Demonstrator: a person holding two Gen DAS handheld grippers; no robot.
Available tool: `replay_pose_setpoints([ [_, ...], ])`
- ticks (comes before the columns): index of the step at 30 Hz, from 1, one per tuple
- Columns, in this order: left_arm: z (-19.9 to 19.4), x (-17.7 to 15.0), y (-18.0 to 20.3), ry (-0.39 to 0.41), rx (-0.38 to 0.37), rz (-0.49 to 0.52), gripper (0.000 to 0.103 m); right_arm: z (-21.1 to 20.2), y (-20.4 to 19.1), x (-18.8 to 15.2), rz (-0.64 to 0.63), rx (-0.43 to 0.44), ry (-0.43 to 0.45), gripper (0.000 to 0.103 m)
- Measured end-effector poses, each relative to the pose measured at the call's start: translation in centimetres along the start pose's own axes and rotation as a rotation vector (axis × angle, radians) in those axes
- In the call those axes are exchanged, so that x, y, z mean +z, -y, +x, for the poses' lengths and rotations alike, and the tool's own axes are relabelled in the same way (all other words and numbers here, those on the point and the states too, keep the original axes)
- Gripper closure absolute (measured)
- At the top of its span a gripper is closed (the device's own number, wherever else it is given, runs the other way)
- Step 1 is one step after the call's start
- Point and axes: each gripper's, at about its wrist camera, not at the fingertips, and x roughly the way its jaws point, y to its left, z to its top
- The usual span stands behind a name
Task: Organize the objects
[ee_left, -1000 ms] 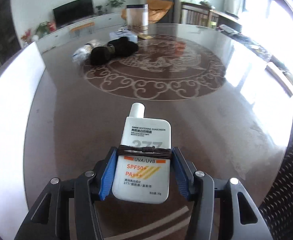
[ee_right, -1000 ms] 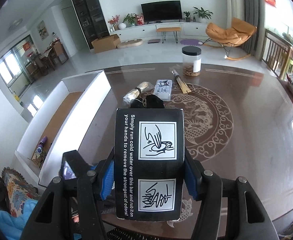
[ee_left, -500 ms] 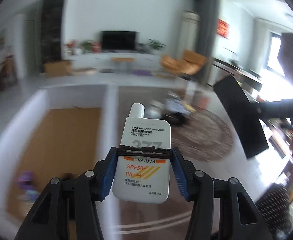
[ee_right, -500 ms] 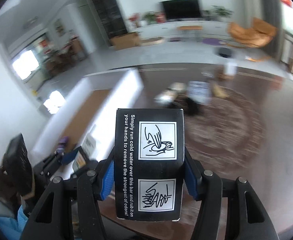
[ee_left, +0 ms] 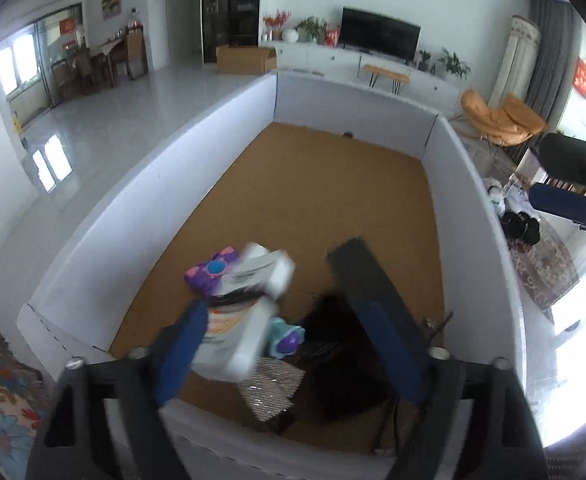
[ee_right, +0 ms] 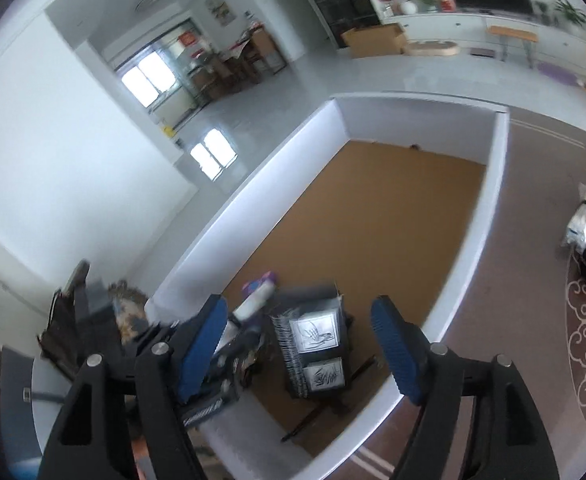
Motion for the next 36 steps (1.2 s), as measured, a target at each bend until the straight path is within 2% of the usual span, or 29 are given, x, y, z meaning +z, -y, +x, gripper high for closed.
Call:
replay_pose_setpoints([
  [2, -0.5, -0.1, 1.4, 0.027, -0.017, 0.026, 0.016, -1.6, 1.5, -0.6, 0.015, -0.01, 0.049, 0.016],
  [4, -1.0, -0.2, 3.4, 0.049, -0.053, 0.054, 0.016, -3.7, 3.6, -1.5, 0.023, -0.065, 0.105, 0.01],
  [6, -1.4, 0.2, 6.0, 0.069, -0.118, 0.09, 0.016, -6.0, 7.0, -3.2, 0.034, -0.155, 0.152, 0.009],
  [8, -2.5, -0.1, 9.4, 0.085, -0.203, 0.138, 0.016, -7.5, 10.6, -5.7, 0.037, -0.292, 0.181, 0.009],
  [10, -4.2, -0.2, 13.5, 0.097, -0.307, 0.205, 0.016, -8.6, 15.3, -9.1, 0.064, -0.459, 0.169, 0.009],
  [12, -5.8, -1.5, 18.0, 0.096, -0.407, 0.283, 0.013, -9.6, 19.6, -12.4, 0.117, -0.576, 0.14, 0.009],
  [13, -6.4, -2.0, 19.2, 0.09, -0.437, 0.31, 0.004, -10.2, 21.6, -14.0, 0.152, -0.623, 0.122, 0.009],
  [14, -6.6, -2.6, 21.4, 0.077, -0.475, 0.346, 0.0, -10.8, 23.6, -15.6, 0.191, -0.664, 0.107, 0.009],
  [17, -5.0, -4.9, 26.0, 0.015, -0.525, 0.397, 0.0, -12.9, 27.7, -19.1, 0.27, -0.746, 0.087, 0.009],
  [19, -2.1, -5.9, 28.2, -0.035, -0.514, 0.403, 0.0, -13.5, 29.3, -20.2, 0.292, -0.778, 0.081, 0.009],
  [22, 2.6, -6.8, 30.5, -0.108, -0.422, 0.399, 0.0, -13.9, 29.4, -19.9, 0.294, -0.792, 0.097, 0.008],
  [24, 5.0, -6.3, 31.5, -0.114, -0.361, 0.398, 0.0, -13.7, 30.0, -19.5, 0.299, -0.796, 0.104, 0.007],
  [26, 6.2, -5.7, 32.5, -0.094, -0.314, 0.412, 0.0, -13.7, 29.9, -19.3, 0.302, -0.796, 0.097, 0.0],
  [30, 8.2, -5.0, 32.3, -0.09, -0.275, 0.434, 0.0, -13.3, 30.0, -19.1, 0.299, -0.793, 0.089, 0.0],
  [34, 10.8, -4.5, 33.6, -0.137, -0.236, 0.44, 0.0, -13.1, 29.9, -19.1, 0.303, -0.798, 0.092, 0.0],
  [36, 10.9, -4.6, 33.5, -0.127, -0.229, 0.424, 0.0, -13.1, 29.8, -19.1, 0.308, -0.802, 0.096, 0.0],
])
